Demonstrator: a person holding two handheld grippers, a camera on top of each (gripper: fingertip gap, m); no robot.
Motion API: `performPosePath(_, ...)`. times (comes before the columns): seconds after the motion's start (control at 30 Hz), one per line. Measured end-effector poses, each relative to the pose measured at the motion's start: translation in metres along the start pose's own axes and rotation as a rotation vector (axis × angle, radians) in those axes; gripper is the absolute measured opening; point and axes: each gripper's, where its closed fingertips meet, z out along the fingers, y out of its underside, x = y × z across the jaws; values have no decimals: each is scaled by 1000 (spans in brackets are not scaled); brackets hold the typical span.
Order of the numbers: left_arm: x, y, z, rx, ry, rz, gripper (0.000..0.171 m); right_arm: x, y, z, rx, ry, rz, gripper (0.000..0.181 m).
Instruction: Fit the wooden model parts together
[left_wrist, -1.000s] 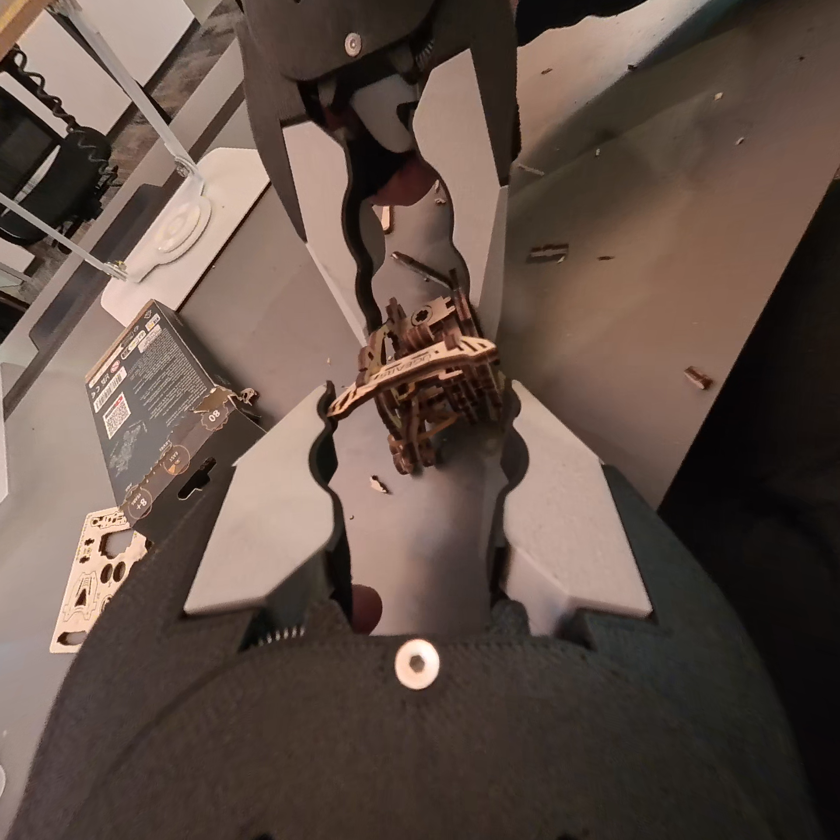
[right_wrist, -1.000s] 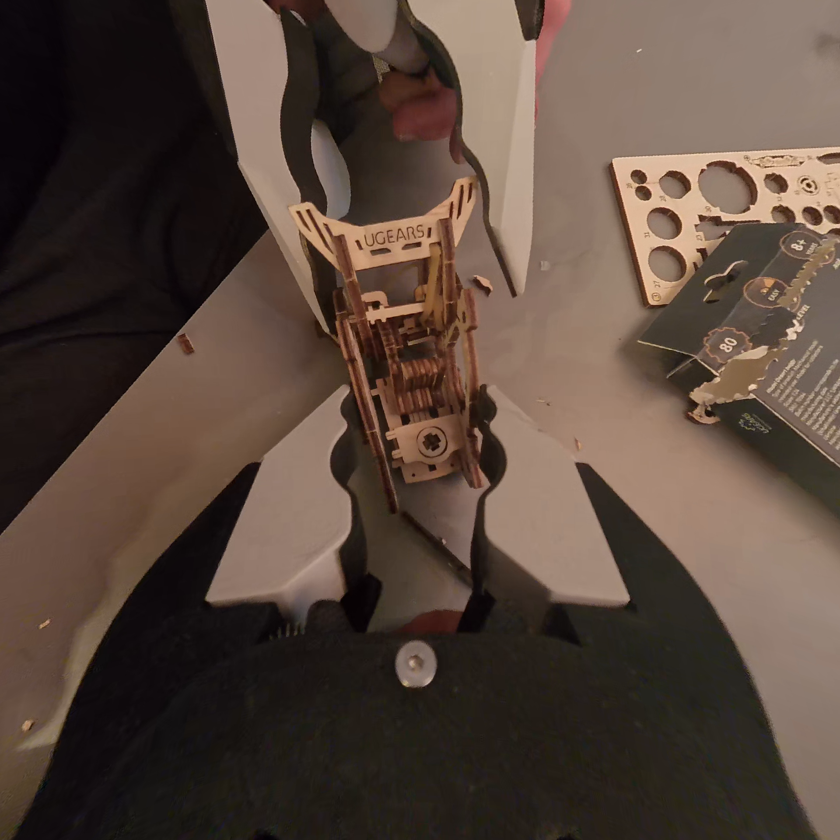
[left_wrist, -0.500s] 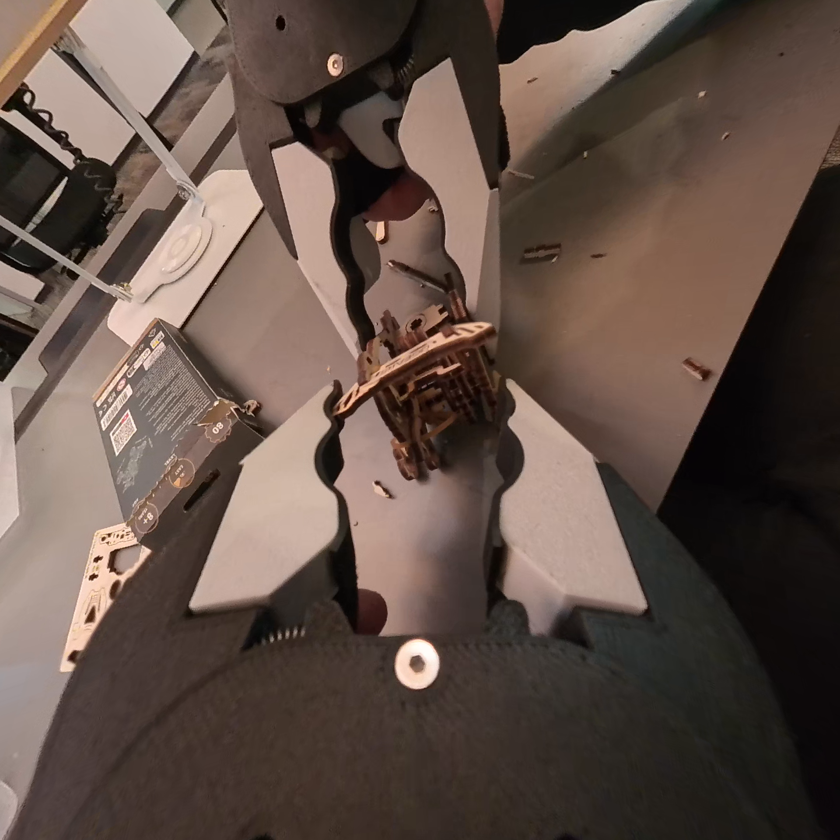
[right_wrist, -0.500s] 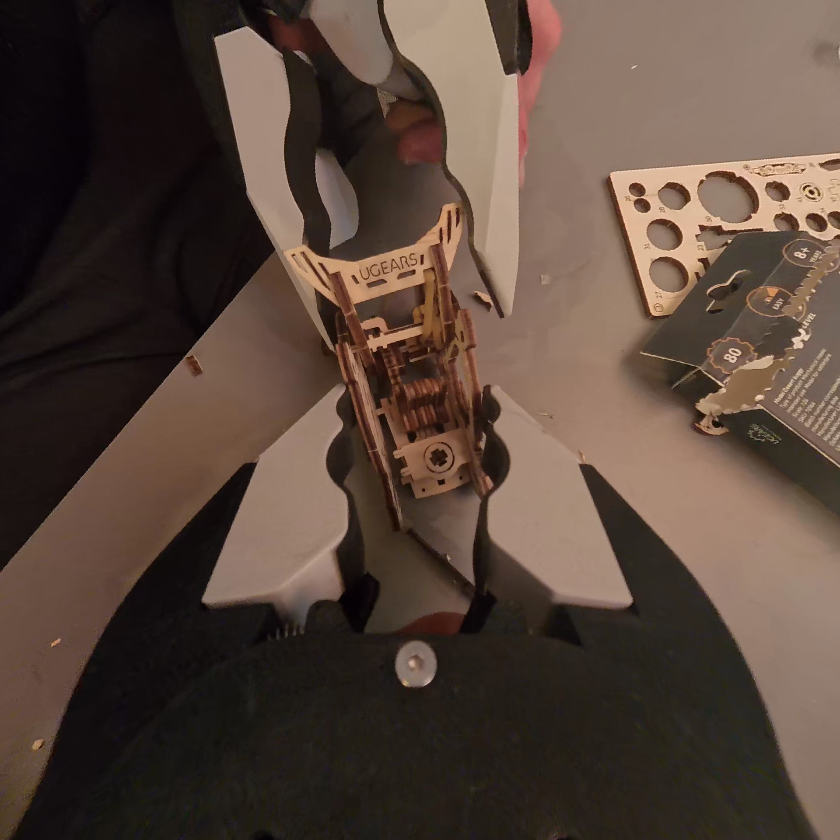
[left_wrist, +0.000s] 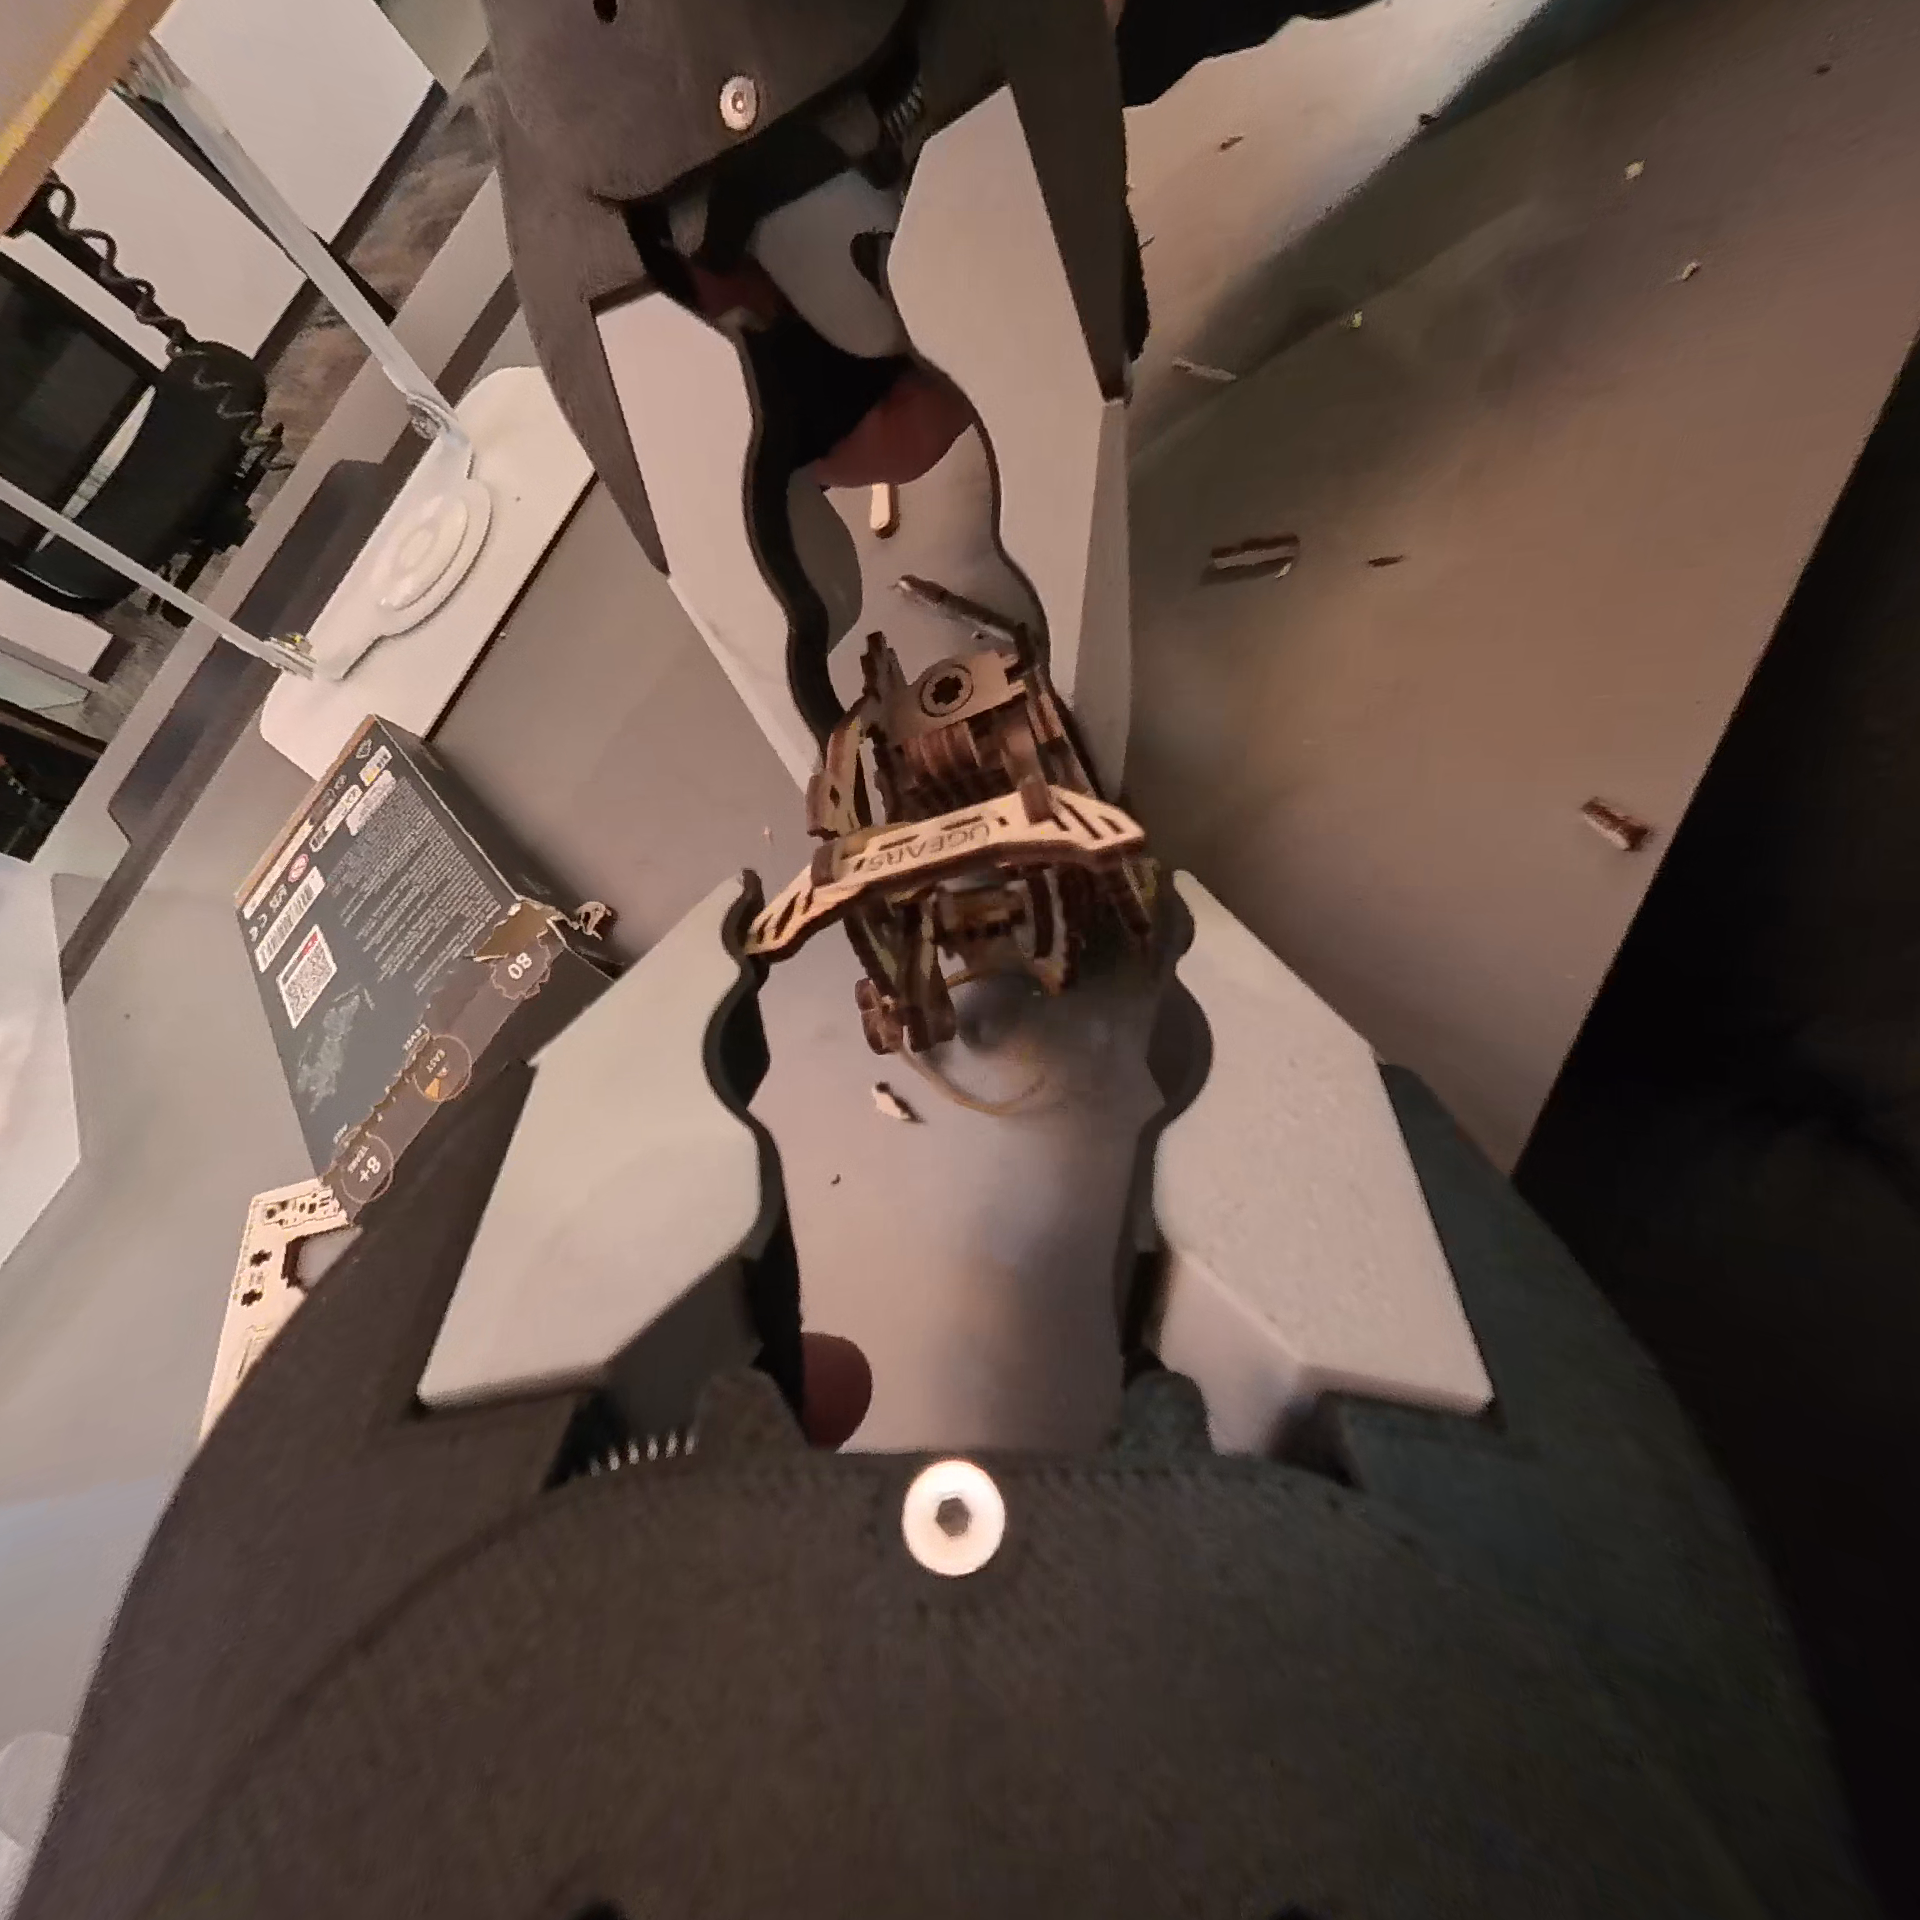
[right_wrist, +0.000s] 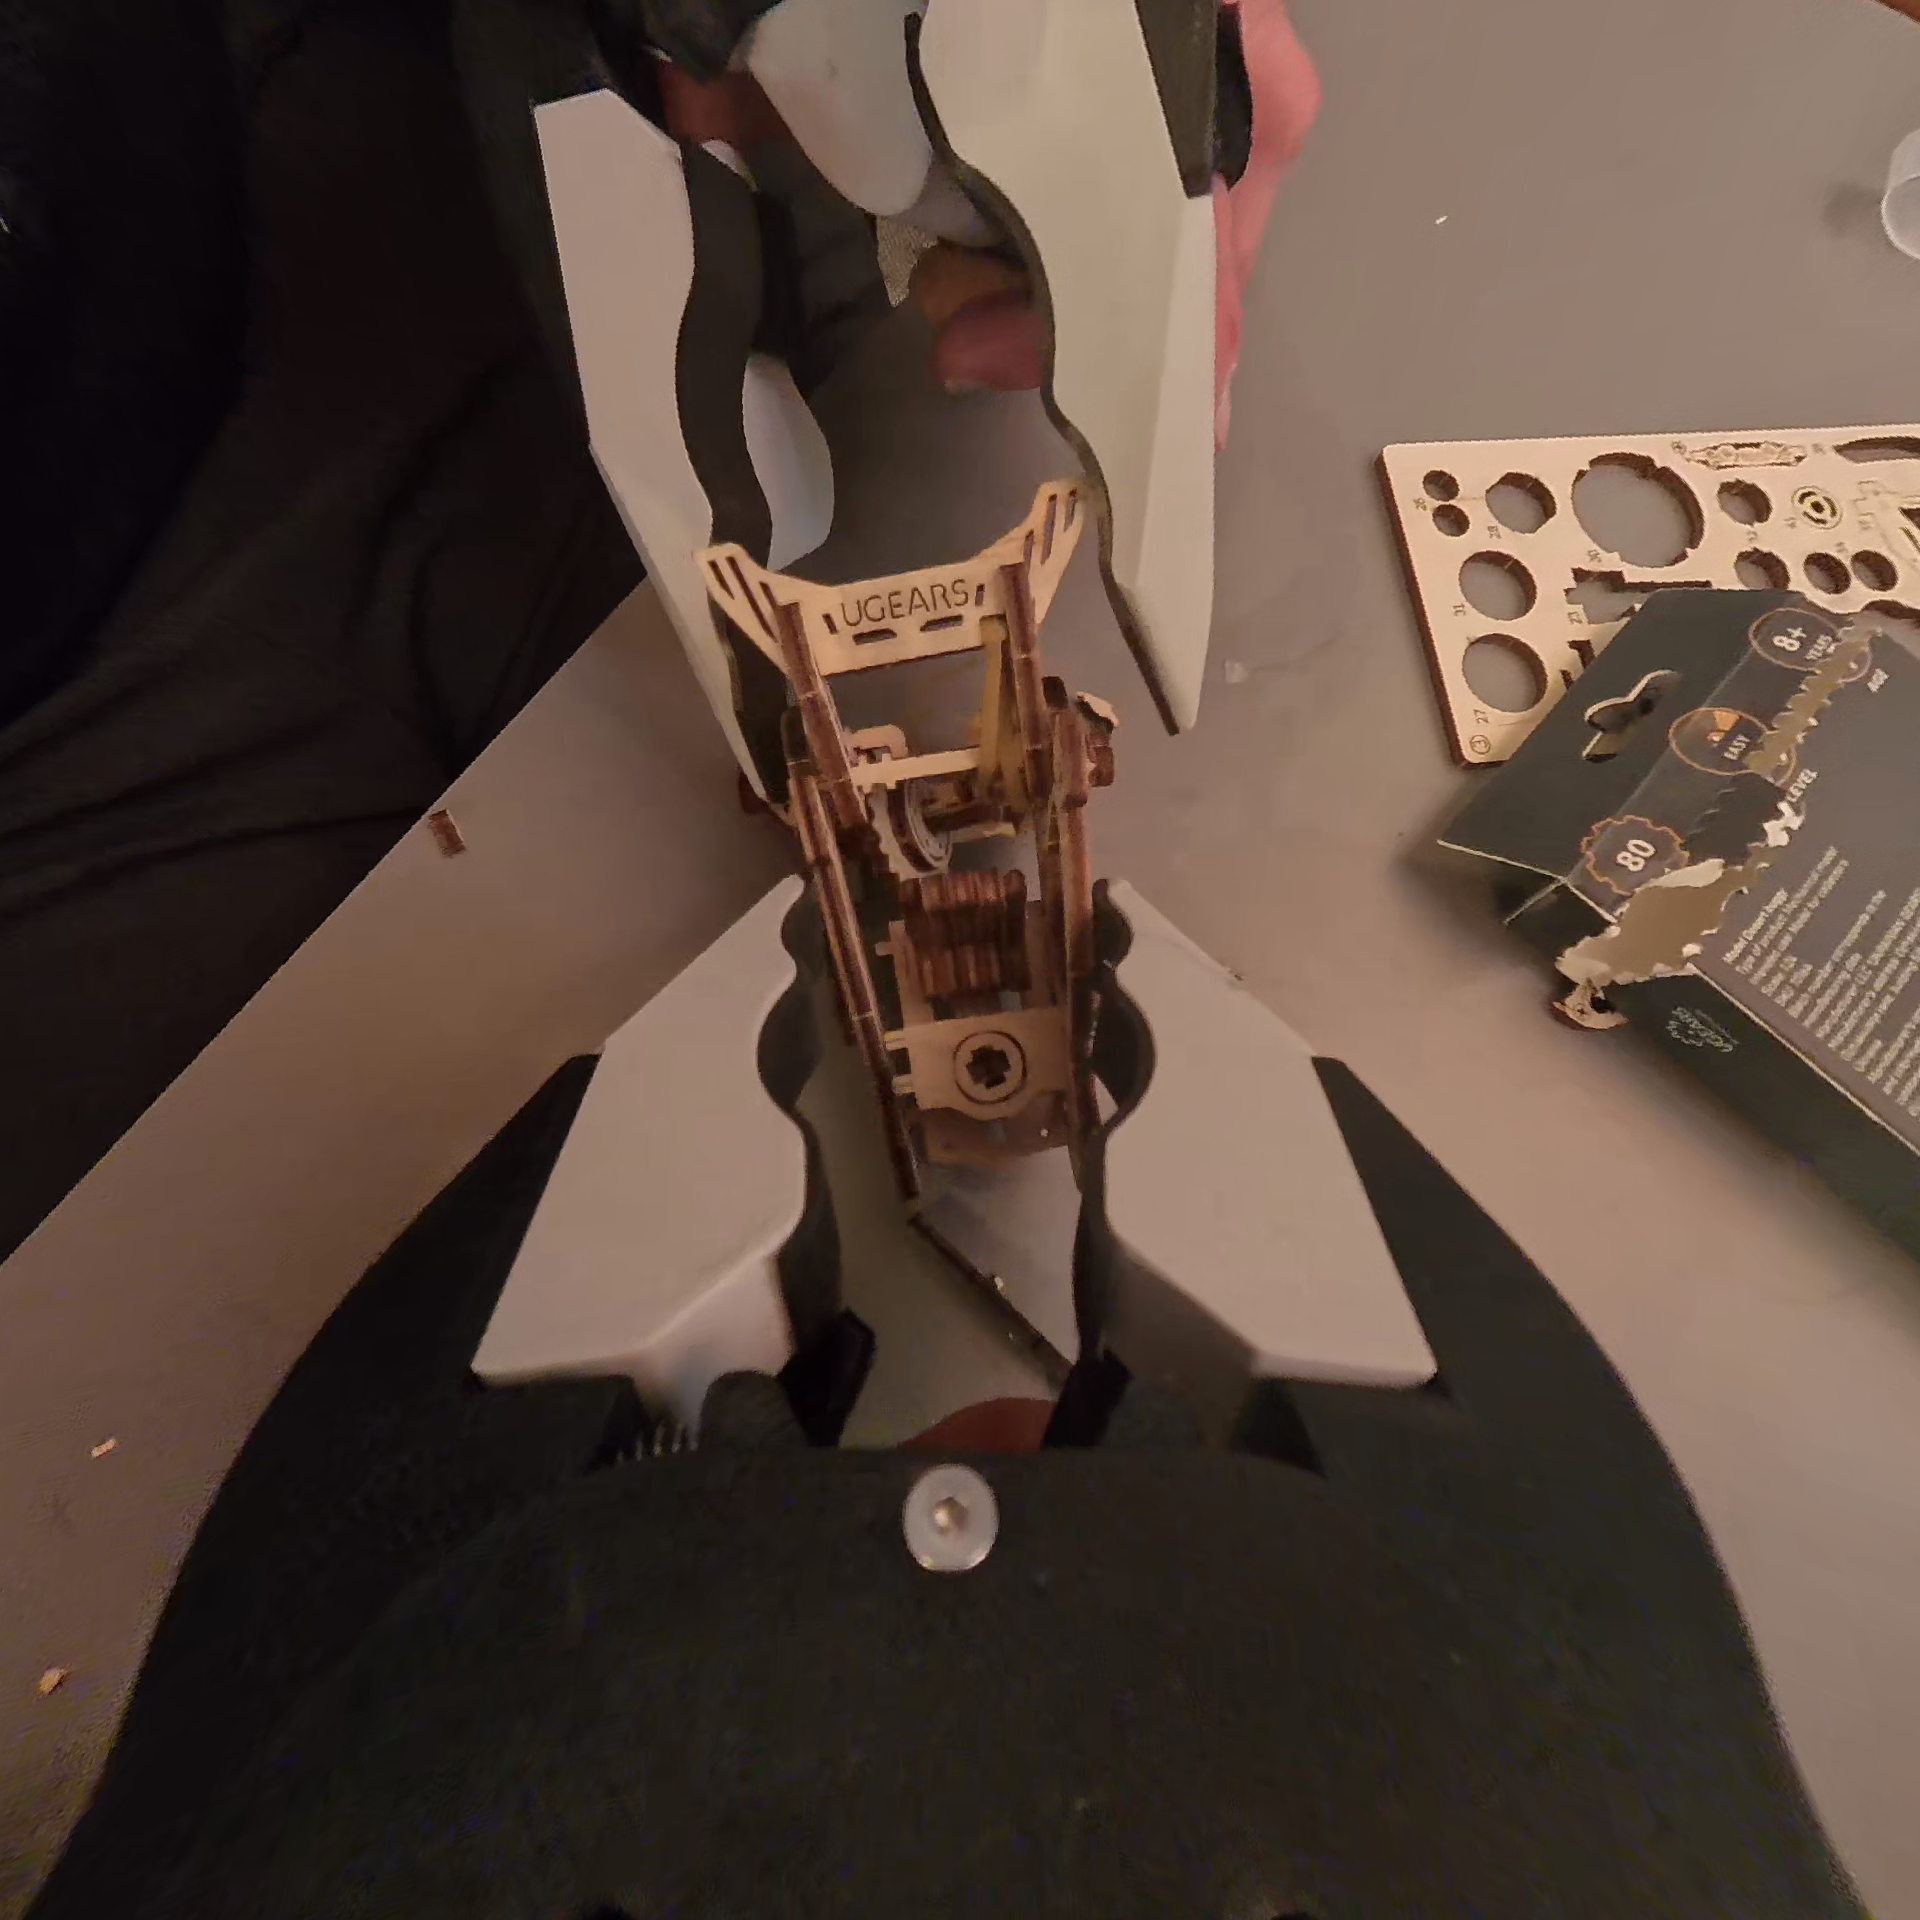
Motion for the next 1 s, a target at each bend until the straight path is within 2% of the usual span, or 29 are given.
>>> performPosePath(0.33,-4,6,-1,-15,27,-93,63,3,-1,3,6,-14,25,48)
performPosePath(0.4,-6,7,0,-15,22,-103,59,3,-1,3,4,-27,56,53)
performPosePath(0.67,-8,10,-1,-35,8,-67,62,11,-1,0,4,32,35,56)
performPosePath(0.77,-8,10,-1,-44,0,-62,66,13,-5,-5,14,63,1,55)
performPosePath(0.87,-9,10,-2,-42,-1,-69,64,13,-7,-4,23,71,-20,47)
performPosePath(1.0,-11,10,-1,-43,-8,-80,63,13,-7,-4,39,67,-14,47)
